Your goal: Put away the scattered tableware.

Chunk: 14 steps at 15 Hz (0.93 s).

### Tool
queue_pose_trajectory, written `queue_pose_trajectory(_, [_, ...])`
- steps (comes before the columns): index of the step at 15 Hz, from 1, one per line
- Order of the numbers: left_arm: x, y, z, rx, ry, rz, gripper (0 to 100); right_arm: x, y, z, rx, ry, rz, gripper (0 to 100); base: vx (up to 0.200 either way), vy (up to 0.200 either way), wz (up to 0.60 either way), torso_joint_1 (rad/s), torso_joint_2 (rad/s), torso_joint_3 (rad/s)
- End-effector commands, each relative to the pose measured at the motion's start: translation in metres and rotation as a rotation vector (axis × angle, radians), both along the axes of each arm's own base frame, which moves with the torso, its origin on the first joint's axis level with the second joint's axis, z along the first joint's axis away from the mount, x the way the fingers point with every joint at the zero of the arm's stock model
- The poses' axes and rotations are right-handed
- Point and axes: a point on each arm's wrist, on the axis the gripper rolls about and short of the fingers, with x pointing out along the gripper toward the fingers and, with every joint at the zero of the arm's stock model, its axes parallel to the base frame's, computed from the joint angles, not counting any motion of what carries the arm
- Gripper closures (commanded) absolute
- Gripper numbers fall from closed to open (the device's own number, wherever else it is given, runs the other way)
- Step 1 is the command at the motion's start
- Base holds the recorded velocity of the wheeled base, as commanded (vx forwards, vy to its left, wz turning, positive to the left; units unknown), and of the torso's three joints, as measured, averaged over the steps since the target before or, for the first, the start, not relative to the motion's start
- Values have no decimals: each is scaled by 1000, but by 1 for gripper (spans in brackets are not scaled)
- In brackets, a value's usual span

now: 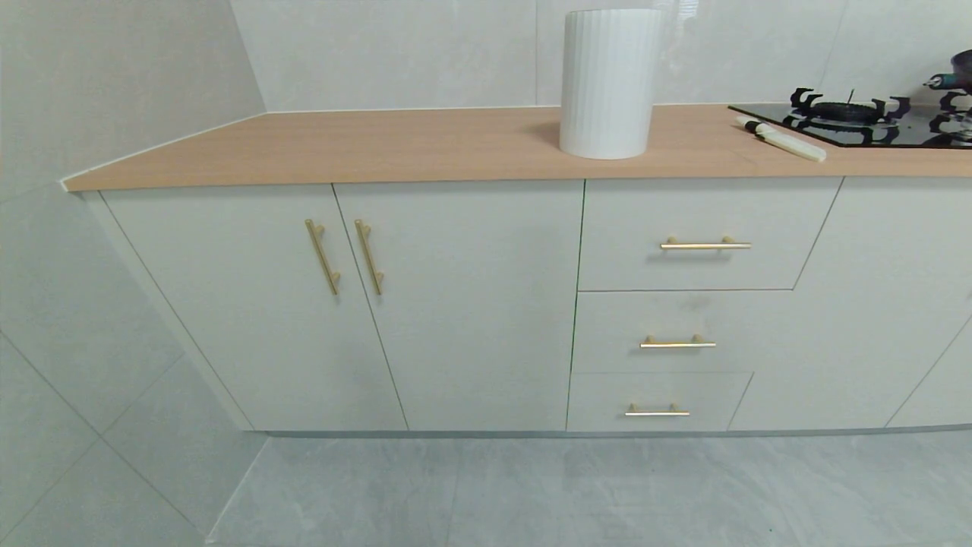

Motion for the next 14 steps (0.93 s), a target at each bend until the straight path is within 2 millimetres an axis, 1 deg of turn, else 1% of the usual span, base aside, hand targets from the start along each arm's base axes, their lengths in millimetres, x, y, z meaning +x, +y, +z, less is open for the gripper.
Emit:
queue_pose_trajectory(1, [0,0,0,6,0,0,0,1,0,-1,-7,9,1,0,0,0,0,0,0,0])
queue_pose_trajectory(5, [0,0,0,10,1,-2,0,1,0,-1,-7,8,1,0,0,0,0,0,0,0])
queue_pose_trajectory(14, [0,0,0,4,0,0,0,1,0,-1,-6,8,1,0,200,0,0,3,1,3])
